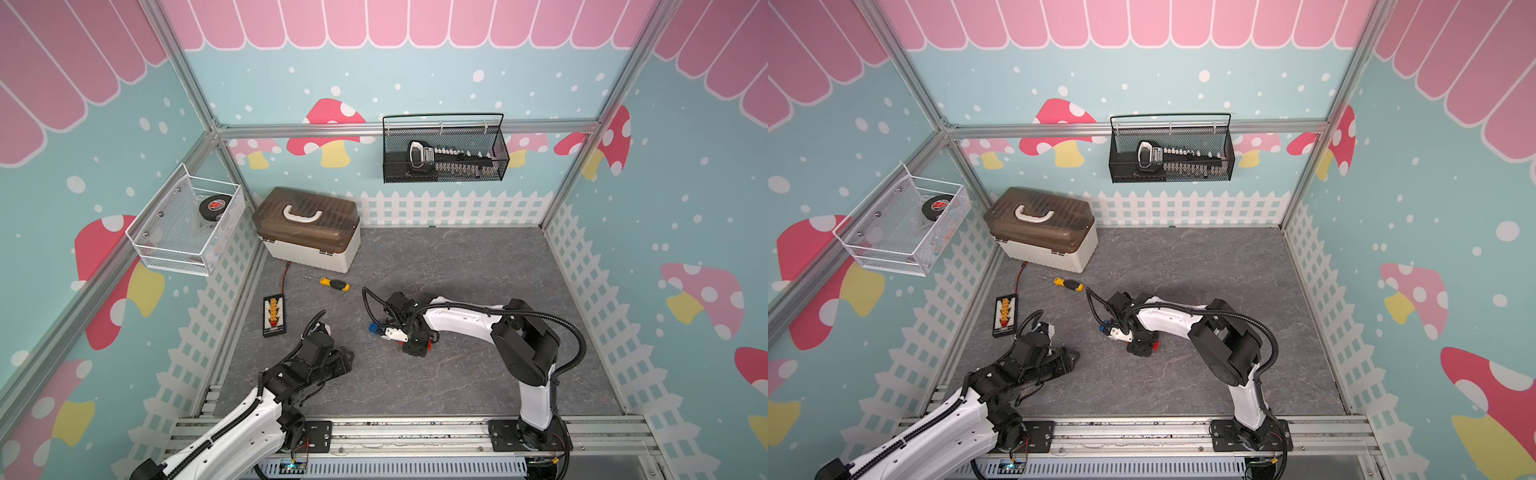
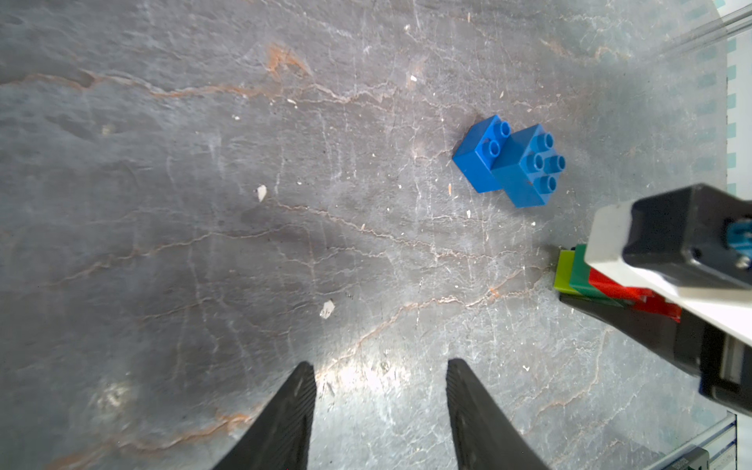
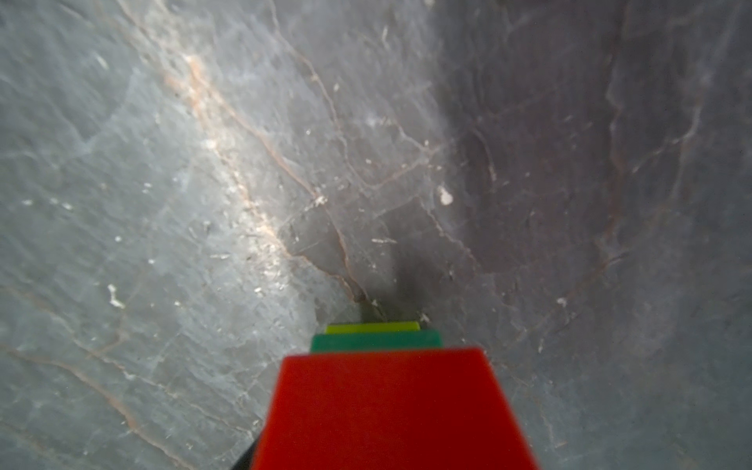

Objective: Assemble the letter y with lego
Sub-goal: Assemble the lego brick with the lego brick, then pick up the lego brick from the center of the board.

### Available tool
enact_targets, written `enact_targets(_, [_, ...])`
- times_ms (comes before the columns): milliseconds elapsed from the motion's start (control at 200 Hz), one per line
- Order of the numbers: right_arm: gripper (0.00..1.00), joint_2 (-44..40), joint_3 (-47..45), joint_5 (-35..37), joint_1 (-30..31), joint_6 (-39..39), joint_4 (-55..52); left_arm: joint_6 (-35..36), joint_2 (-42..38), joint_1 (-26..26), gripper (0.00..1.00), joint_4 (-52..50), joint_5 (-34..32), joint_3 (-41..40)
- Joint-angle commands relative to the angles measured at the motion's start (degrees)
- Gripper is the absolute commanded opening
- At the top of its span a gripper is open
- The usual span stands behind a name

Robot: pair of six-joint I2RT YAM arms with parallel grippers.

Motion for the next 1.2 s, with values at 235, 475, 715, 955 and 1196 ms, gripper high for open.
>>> enact_targets(235, [0.42,-5.4,-3.6,-2.2,-0.3,2.6,2.3,-0.6,-0.1,0.2,0.54,1.1,0.3,1.2])
enact_targets(475, [0.44,-6.6,-5.0,-2.7,-0.8,3.4,3.3,-0.6,0.2,0.2,0.54,1.3,0.4,1.0])
enact_targets(715, [0.44,-7.0,-7.0,-3.1,-0.8,5.3,5.4,-0.7,-0.1,0.3,0.54,1.2,0.4,0.7])
enact_targets(955, [0.34,-7.6,-7.2,-3.4,-1.1,5.7,5.8,-0.5,0.4,0.2,0.54,1.6,0.5,0.7])
enact_targets(1196, [0.27,-7.6,-7.1,-3.3,-1.4,5.9,5.8,-0.7,1.3,0.2,0.54,2.6,0.7,0.6])
